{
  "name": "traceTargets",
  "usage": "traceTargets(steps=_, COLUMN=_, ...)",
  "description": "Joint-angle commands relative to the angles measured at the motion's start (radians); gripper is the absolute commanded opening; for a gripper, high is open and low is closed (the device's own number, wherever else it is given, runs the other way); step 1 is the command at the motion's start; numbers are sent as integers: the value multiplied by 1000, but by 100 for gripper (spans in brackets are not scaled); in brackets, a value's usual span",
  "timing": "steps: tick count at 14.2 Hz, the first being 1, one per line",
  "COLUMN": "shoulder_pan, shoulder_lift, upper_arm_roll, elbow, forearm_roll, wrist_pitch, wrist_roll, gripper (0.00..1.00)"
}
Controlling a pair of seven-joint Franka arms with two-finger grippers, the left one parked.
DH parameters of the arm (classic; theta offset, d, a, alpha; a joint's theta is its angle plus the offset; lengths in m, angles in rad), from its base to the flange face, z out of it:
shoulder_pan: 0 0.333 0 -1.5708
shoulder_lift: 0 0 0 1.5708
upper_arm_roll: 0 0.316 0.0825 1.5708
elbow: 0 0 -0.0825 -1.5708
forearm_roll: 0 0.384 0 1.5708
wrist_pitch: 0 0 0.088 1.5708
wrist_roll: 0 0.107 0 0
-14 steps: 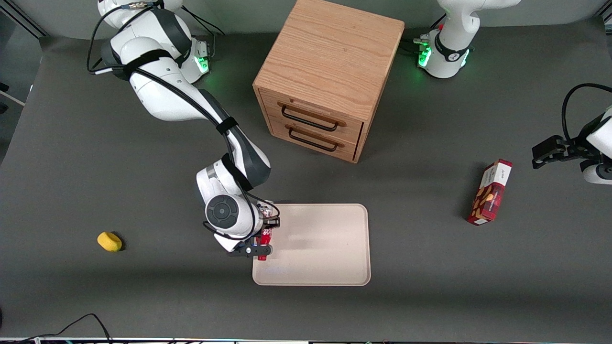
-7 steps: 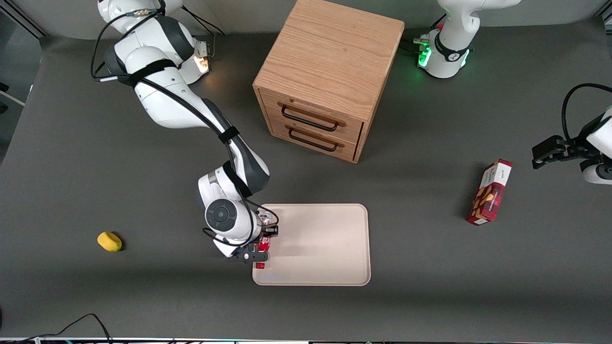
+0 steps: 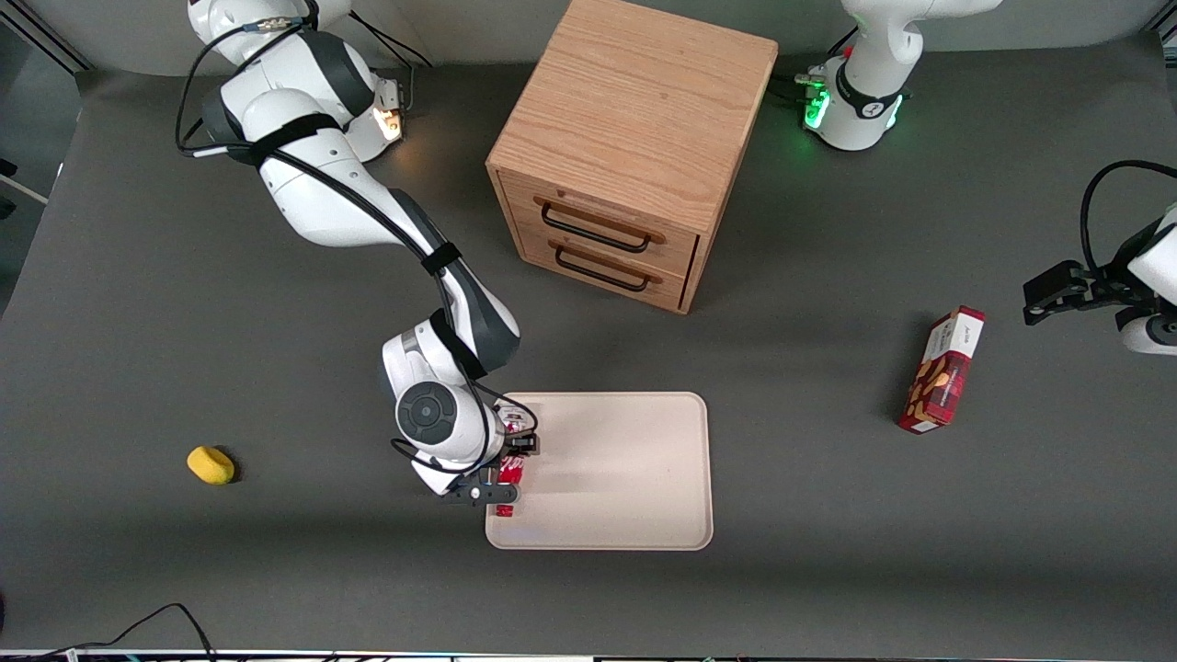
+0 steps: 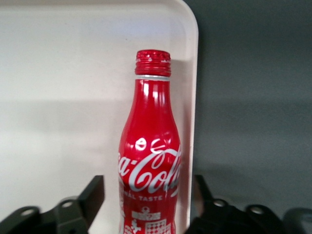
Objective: Place coke bottle on tray
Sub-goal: 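Lower the held bottle onto the tray near its rim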
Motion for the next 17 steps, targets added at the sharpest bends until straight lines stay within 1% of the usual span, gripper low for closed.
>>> traceTargets(steps=1, shoulder_pan=14, shoulder_lift=16, upper_arm_roll=-12, elbow=33, forearm_roll=-10, wrist_pitch=1, wrist_roll=-1, gripper=100)
traceTargets(steps=14, shoulder_pan=13, shoulder_lift=12, upper_arm_roll=-10, elbow=32, forearm_roll=-10, wrist_pitch=-6, wrist_roll=-1, gripper=100)
traceTargets(steps=17, shoulder_pan=11, shoulder_lift=5, upper_arm_roll=-10, elbow=33, forearm_roll=-10, wrist_pitch=-31, wrist_roll=-1, gripper=100)
